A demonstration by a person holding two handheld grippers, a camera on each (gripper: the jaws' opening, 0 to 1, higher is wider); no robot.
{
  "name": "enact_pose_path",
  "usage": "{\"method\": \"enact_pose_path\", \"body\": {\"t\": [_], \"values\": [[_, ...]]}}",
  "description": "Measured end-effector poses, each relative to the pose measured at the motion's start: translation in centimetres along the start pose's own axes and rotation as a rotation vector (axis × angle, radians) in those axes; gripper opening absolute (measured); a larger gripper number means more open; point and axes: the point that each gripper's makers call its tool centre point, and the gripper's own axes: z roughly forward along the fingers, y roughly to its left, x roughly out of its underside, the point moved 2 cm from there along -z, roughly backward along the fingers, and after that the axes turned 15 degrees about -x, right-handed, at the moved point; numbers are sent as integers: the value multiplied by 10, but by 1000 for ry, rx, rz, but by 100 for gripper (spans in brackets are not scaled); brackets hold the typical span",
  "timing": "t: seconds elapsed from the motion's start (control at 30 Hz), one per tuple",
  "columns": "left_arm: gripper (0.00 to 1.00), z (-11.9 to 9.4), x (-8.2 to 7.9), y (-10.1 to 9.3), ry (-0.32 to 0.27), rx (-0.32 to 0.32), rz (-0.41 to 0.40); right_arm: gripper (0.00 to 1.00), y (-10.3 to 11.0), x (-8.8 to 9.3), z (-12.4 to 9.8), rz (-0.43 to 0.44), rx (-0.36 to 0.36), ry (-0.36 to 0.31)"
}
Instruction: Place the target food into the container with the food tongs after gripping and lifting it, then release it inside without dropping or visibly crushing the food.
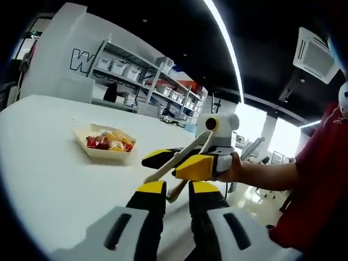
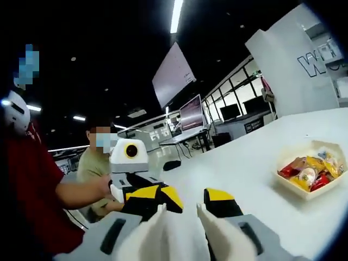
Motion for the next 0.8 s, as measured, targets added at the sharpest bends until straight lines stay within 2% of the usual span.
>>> {"method": "enact_pose_path", "body": {"t": [0.13, 0.27, 0.3, 0.33, 0.43, 0.63, 0.8], "values": [[11, 1, -2, -2, -18, 20, 18, 27, -1, -2, -2, -1, 0, -4], [5, -1, 0, -7, -22, 75, 120, 32, -2, 2, -6, 15, 7, 9], [5, 0, 6, -8, 1, 84, 225, 34, -3, 5, -8, 14, 18, 22], [4, 1, 7, -10, 4, 94, 239, 35, -5, 6, -10, 23, 26, 20], [2, 3, 7, -10, 12, 107, 237, 36, -9, 3, -19, 44, 48, -8], [2, 8, 11, -9, 43, 132, 271, 37, -15, 3, -29, 39, 82, -16], [2, 11, 15, -6, 74, 141, 309, 39, -20, 9, -44, 47, 120, -19]]}}
